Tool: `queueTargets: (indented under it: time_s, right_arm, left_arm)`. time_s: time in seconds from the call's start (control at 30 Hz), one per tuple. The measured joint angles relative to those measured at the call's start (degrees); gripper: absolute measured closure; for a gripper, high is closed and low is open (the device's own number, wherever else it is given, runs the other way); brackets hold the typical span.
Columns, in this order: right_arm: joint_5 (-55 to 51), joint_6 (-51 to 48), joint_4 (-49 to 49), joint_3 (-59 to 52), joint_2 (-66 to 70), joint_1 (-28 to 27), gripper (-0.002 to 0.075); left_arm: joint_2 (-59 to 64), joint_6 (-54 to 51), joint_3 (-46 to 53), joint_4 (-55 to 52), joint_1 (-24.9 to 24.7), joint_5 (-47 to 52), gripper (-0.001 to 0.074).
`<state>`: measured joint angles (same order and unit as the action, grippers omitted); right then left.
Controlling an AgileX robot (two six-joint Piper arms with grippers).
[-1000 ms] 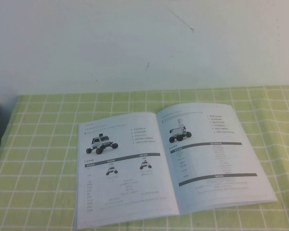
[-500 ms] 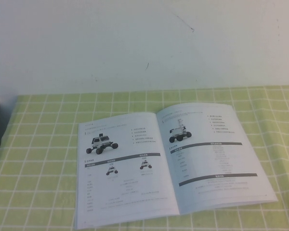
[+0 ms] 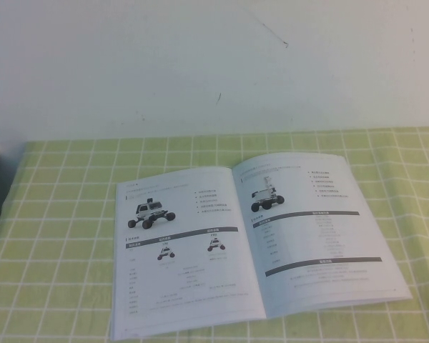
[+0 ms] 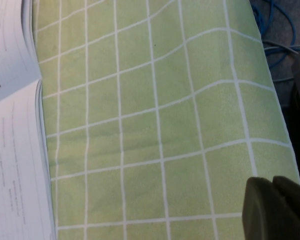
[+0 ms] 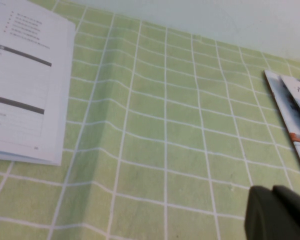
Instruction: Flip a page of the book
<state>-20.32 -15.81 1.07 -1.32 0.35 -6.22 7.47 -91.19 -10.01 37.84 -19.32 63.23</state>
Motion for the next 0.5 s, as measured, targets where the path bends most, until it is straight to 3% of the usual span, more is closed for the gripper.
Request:
queueTargets:
  time_s: [0.33,0.5]
  right_arm:
    - [0.00,0.00,0.00,0.00,0.00,0.00,0.0729]
    - [0.00,0.02,-0.09,0.00,0.00,0.00,0.0729]
  left_arm:
    - [0.00,0.05,-0.05,-1.72,0.00,-1.83,0.0738]
    - [-0.70,6.05,-0.02,-8.95,0.00,-12.26,0.0738]
